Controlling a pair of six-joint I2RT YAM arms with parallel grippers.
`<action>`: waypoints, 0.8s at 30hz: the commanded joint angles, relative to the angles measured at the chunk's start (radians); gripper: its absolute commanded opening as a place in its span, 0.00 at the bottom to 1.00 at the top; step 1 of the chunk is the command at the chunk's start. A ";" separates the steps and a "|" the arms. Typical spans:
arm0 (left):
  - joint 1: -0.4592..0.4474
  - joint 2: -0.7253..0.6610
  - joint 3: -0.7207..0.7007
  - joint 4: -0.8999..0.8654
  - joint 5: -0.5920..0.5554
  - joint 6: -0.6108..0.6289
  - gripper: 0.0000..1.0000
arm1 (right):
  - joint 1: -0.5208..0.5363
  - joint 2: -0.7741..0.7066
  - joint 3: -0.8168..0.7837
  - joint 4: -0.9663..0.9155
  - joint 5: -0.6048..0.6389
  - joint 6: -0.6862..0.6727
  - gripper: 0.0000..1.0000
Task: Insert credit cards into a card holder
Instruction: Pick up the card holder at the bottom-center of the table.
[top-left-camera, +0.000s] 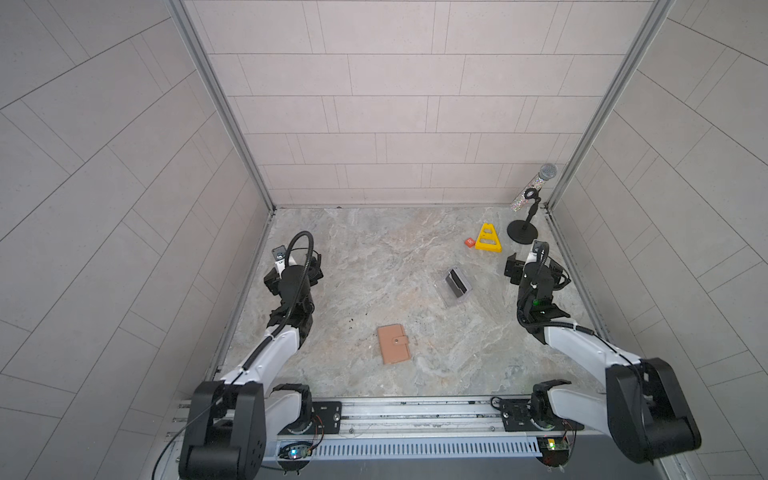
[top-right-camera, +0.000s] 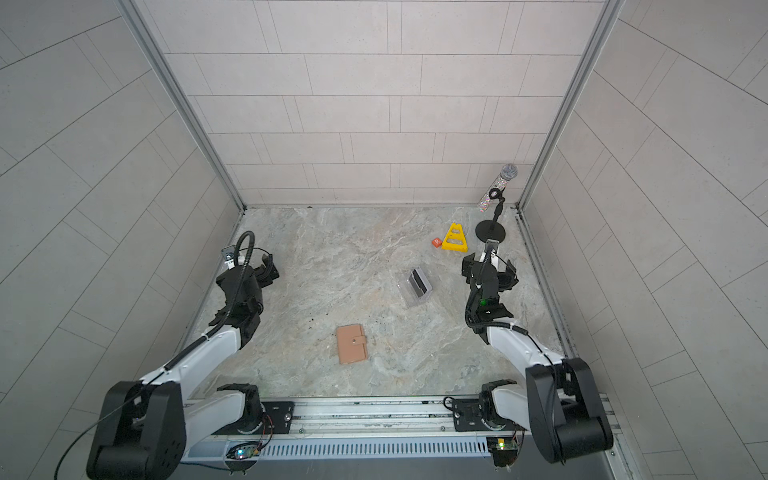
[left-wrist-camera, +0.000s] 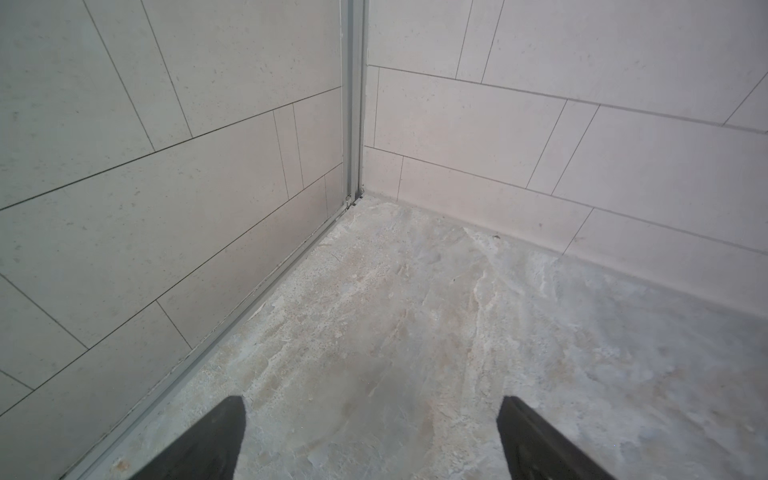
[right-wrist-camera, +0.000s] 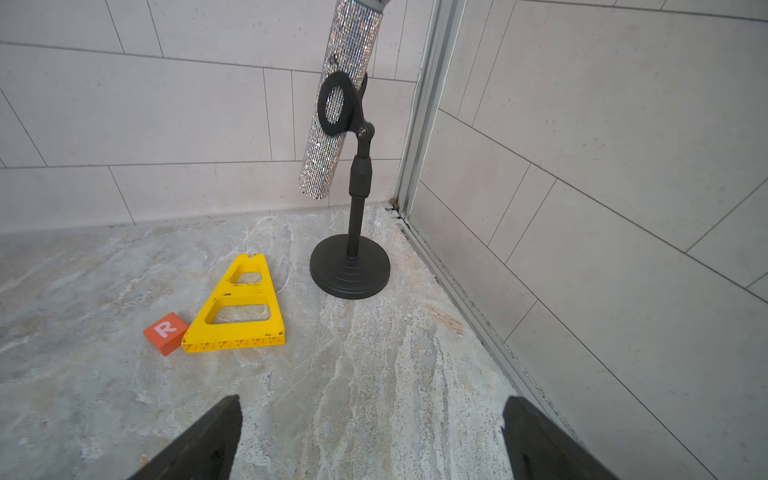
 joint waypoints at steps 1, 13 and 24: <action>-0.026 -0.069 0.070 -0.384 0.051 -0.227 1.00 | 0.002 -0.094 0.041 -0.339 -0.143 0.119 1.00; -0.246 -0.089 0.088 -0.749 0.561 -0.375 0.95 | 0.241 -0.126 0.230 -0.707 -0.635 0.173 0.99; -0.434 -0.060 0.007 -0.743 0.688 -0.388 0.79 | 0.642 0.021 0.205 -0.659 -0.575 0.164 0.84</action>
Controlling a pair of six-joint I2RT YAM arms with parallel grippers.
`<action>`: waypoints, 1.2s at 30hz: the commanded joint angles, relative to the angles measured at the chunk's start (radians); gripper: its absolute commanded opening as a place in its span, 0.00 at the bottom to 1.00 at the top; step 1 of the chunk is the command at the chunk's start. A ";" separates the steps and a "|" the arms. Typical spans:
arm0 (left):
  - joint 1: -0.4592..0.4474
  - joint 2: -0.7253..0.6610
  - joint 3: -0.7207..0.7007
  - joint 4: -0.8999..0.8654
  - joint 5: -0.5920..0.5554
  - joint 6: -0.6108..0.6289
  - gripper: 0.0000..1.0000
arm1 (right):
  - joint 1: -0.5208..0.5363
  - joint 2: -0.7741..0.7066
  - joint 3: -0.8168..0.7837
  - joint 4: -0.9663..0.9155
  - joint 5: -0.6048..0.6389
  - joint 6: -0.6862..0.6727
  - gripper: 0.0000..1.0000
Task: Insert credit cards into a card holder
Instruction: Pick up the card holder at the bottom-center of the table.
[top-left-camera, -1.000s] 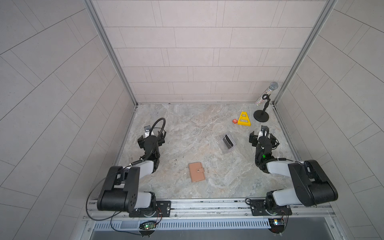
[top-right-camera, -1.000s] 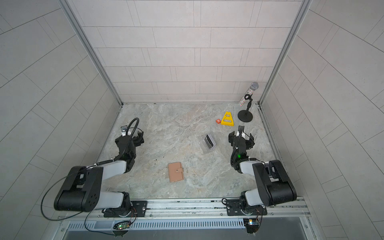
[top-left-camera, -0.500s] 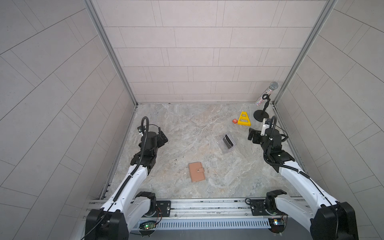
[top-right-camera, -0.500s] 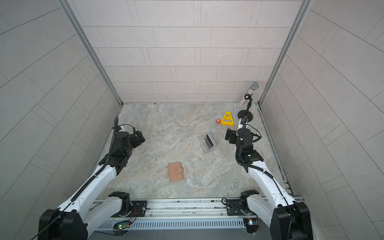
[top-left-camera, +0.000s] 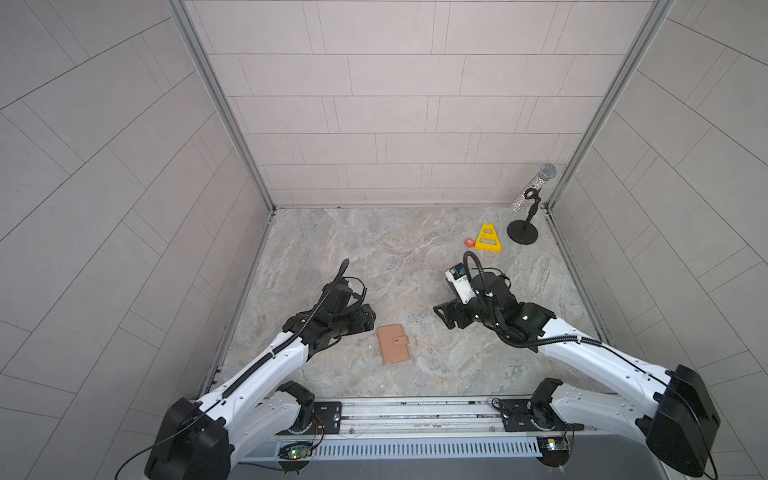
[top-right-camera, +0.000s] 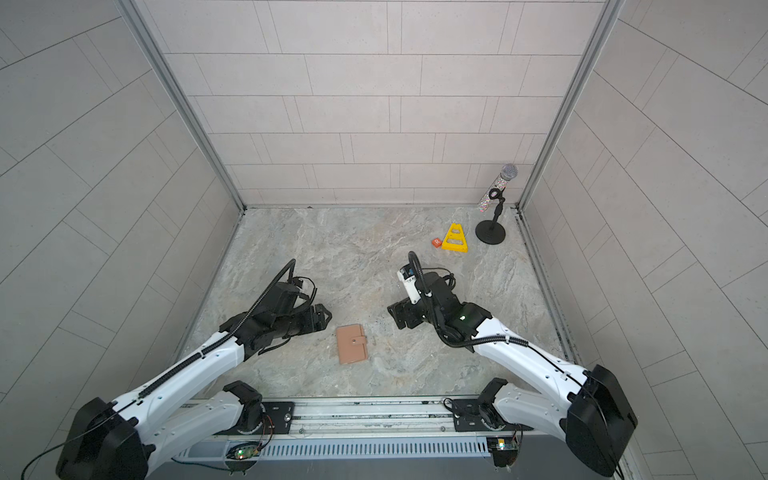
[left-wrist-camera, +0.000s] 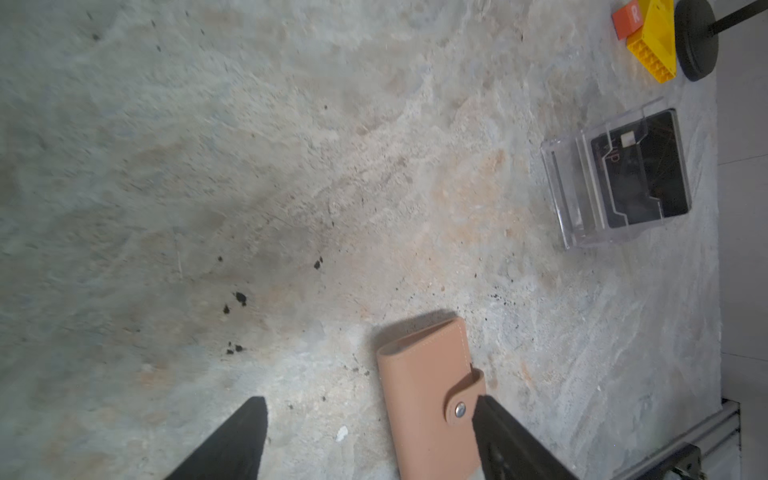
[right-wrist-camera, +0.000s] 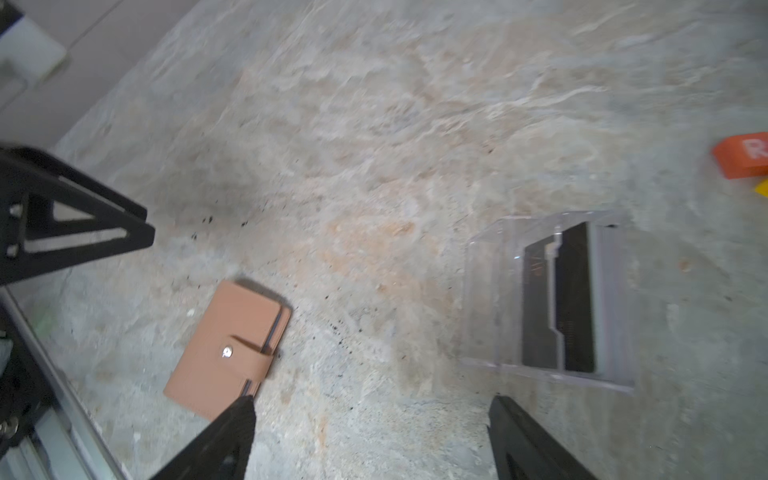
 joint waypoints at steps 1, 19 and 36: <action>-0.014 0.027 -0.054 0.028 0.093 -0.028 0.77 | 0.061 0.033 -0.014 0.021 0.015 0.025 0.82; -0.067 0.134 -0.207 0.378 0.209 -0.218 0.57 | 0.235 0.349 0.045 0.226 -0.076 0.199 0.44; -0.073 0.247 -0.268 0.590 0.273 -0.300 0.44 | 0.281 0.550 0.169 0.198 -0.101 0.238 0.41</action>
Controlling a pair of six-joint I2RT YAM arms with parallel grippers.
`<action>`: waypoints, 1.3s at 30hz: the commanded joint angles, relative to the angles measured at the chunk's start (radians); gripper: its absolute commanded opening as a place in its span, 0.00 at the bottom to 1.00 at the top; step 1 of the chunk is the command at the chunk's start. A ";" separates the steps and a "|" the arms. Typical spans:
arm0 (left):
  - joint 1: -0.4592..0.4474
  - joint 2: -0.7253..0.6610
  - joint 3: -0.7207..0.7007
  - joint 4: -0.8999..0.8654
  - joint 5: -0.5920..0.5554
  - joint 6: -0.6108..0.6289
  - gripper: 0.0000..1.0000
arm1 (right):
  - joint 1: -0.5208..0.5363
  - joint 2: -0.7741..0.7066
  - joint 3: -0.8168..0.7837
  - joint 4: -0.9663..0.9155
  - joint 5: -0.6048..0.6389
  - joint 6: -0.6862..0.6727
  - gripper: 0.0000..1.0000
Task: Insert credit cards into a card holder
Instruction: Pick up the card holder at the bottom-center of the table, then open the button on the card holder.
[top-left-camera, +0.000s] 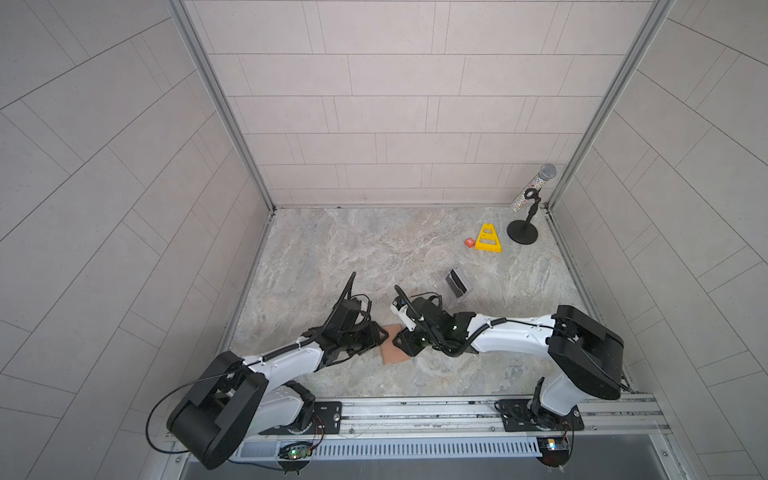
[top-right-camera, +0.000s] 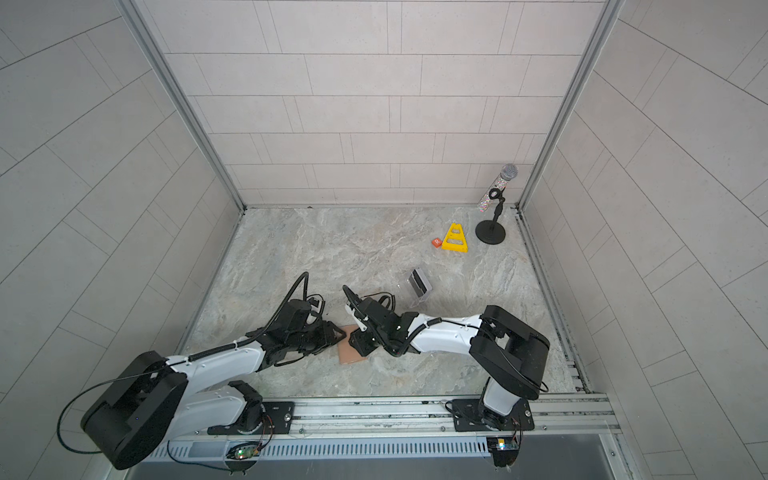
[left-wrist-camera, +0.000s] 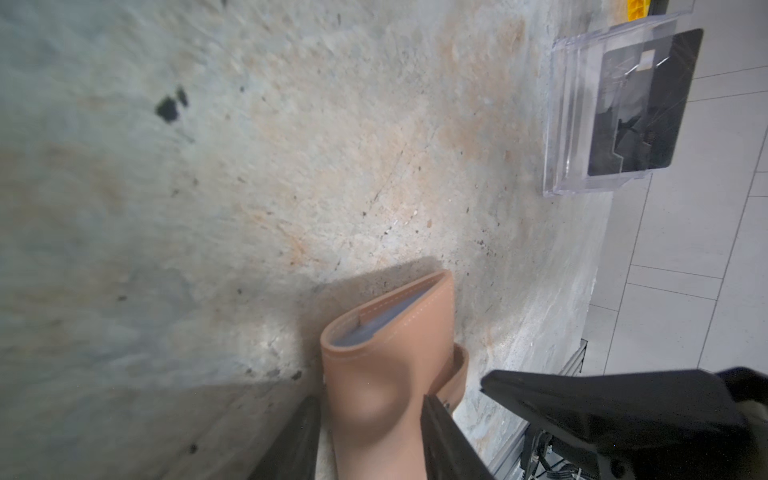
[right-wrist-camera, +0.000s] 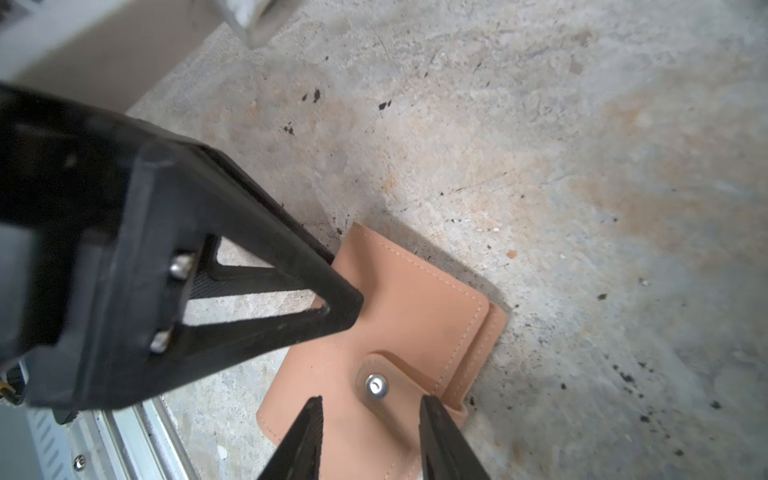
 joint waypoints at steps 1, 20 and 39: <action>-0.006 0.027 -0.024 0.051 0.023 -0.023 0.43 | 0.004 0.032 0.036 -0.041 -0.013 0.015 0.41; -0.017 0.006 -0.051 0.159 0.065 -0.089 0.11 | 0.004 0.084 0.037 -0.102 0.125 0.034 0.40; -0.019 -0.006 -0.048 0.098 0.026 -0.068 0.07 | 0.021 0.067 0.057 -0.182 0.208 -0.005 0.00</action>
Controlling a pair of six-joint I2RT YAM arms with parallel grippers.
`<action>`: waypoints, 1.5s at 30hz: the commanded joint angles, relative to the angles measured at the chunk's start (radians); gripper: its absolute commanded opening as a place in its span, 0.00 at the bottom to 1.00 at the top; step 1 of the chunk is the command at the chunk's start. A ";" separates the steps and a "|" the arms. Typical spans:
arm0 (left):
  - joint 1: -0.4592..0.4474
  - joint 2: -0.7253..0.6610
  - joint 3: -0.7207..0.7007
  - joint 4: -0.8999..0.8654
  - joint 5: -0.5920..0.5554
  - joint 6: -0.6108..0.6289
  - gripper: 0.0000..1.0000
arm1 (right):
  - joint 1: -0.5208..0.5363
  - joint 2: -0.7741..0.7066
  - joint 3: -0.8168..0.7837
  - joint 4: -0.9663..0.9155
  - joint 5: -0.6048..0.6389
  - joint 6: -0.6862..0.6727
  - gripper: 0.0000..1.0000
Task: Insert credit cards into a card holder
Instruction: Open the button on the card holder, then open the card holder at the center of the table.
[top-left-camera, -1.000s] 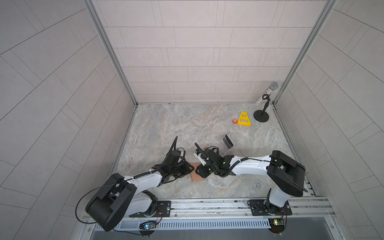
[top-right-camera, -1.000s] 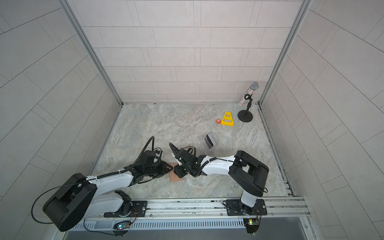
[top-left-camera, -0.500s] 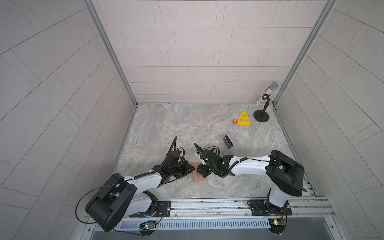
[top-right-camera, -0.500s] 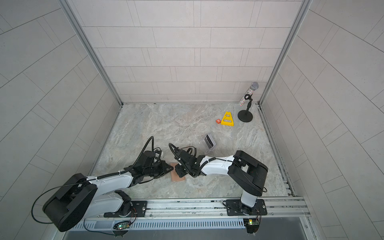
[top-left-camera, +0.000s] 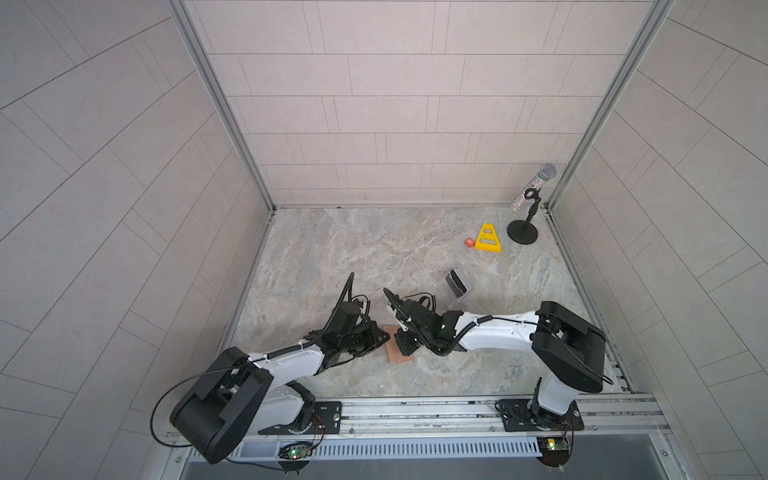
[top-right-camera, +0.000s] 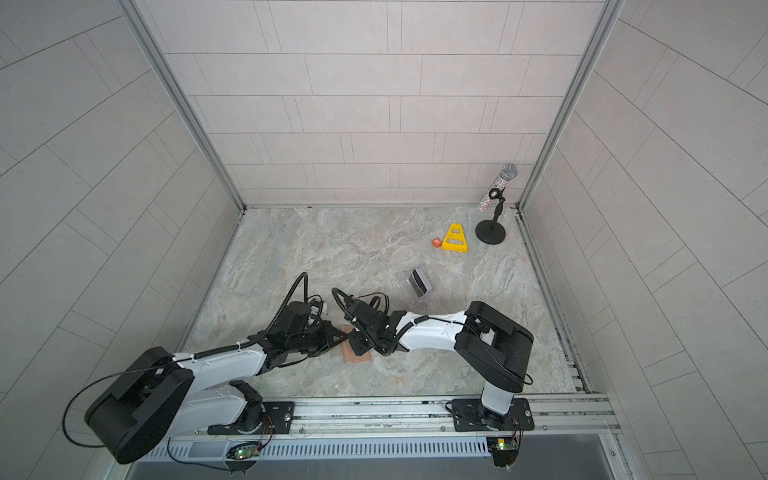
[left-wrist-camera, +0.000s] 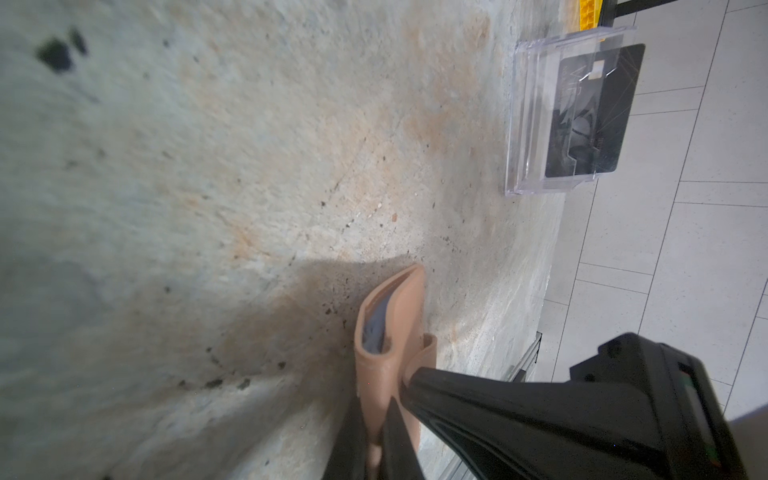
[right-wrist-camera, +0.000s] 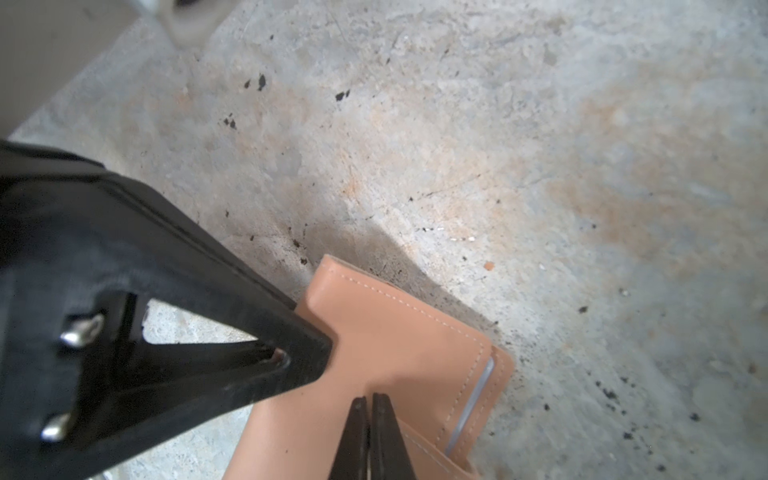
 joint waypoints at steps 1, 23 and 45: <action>-0.005 -0.023 -0.006 -0.046 -0.024 0.024 0.07 | -0.005 -0.014 -0.020 -0.108 0.086 -0.006 0.00; -0.008 -0.092 0.026 -0.268 -0.156 0.125 0.03 | -0.051 -0.121 -0.039 -0.252 0.233 -0.016 0.00; -0.006 -0.032 0.039 -0.188 -0.116 0.149 0.04 | -0.190 -0.195 -0.187 -0.018 -0.166 0.049 0.35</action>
